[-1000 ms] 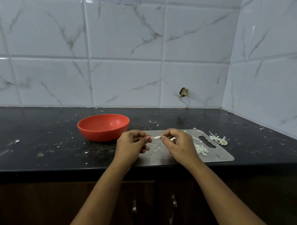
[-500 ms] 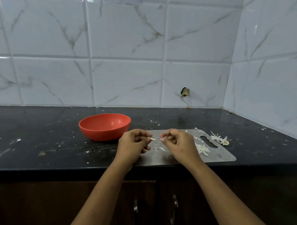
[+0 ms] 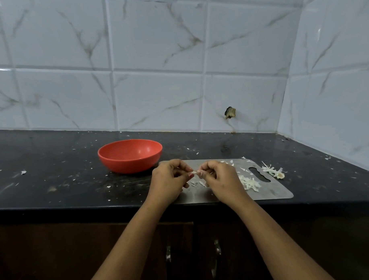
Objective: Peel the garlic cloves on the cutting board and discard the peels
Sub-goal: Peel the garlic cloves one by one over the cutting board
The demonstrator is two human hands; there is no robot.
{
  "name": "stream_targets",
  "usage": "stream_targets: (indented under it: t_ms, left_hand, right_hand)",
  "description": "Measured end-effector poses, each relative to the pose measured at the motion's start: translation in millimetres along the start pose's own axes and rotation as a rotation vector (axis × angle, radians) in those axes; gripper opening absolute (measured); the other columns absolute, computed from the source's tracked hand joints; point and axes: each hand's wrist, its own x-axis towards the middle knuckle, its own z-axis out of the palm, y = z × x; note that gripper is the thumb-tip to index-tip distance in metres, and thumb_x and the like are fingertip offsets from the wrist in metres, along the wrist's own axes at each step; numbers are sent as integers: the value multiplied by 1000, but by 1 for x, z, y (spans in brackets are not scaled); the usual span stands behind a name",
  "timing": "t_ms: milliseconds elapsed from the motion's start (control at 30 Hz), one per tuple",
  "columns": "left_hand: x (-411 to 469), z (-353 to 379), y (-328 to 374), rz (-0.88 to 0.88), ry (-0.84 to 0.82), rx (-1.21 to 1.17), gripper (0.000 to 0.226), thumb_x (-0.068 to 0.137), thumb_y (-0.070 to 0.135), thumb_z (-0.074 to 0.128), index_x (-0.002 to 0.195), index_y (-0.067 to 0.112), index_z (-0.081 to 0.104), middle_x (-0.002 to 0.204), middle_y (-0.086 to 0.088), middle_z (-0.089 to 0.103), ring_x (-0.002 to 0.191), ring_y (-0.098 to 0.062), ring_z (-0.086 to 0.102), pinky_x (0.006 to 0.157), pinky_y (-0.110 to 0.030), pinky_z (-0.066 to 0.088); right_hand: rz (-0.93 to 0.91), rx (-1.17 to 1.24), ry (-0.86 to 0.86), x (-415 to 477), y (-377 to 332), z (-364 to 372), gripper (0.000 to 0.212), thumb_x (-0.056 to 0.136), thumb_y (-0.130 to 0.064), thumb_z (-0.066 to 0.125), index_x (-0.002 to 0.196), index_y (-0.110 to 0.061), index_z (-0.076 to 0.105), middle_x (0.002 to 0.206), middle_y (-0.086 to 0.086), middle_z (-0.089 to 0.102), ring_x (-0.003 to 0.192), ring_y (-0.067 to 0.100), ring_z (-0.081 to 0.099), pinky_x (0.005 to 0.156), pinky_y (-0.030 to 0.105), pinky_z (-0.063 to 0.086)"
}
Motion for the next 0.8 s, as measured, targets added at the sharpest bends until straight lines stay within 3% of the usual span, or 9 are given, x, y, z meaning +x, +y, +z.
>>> stream_targets:
  t_ms: [200, 300, 400, 500, 633, 800]
  left_hand:
    - [0, -1, -1, -15, 25, 10, 9, 82, 10, 74, 79, 13, 66, 74, -5, 71, 55, -5, 64, 49, -16, 48]
    - [1, 0, -2, -15, 75, 35, 10, 81, 11, 75, 77, 14, 66, 71, -3, 70, 53, -5, 64, 51, -12, 45]
    - [2, 0, -4, -30, 104, 64, 11, 80, 12, 75, 76, 15, 66, 69, 0, 70, 54, -4, 65, 55, -14, 48]
    - [4, 0, -5, -41, 131, 98, 12, 80, 12, 75, 75, 16, 66, 68, 2, 70, 54, -4, 65, 57, -15, 49]
    - [4, -1, -5, -50, 160, 153, 15, 80, 14, 76, 72, 20, 64, 68, 4, 69, 57, -5, 66, 63, -21, 54]
    - [11, -15, -3, -49, 238, 168, 17, 75, 20, 81, 68, 24, 65, 66, 8, 69, 64, -9, 67, 72, -30, 56]
  right_hand:
    - [9, -47, 85, 0, 3, 0, 11, 94, -20, 59, 85, -19, 66, 75, -5, 65, 67, 13, 62, 63, 25, 47]
    - [38, -48, 116, 1, 4, -1, 18, 96, -15, 54, 89, -16, 70, 78, -9, 68, 64, 4, 59, 65, 23, 48]
    - [86, -172, 39, 2, 4, 0, 12, 91, -14, 62, 85, -17, 72, 75, -13, 64, 64, -2, 56, 62, 14, 43]
    - [79, -196, 35, 2, 1, 0, 3, 86, -20, 70, 86, -21, 73, 71, -16, 61, 62, -1, 55, 63, 19, 43]
    - [55, -309, -108, 2, -2, 1, 18, 90, -29, 65, 106, -25, 73, 98, -10, 70, 80, 3, 59, 74, 20, 44]
    - [38, -416, -165, 7, -4, 3, 21, 94, -12, 55, 100, -21, 73, 107, -2, 68, 99, 15, 62, 79, 21, 43]
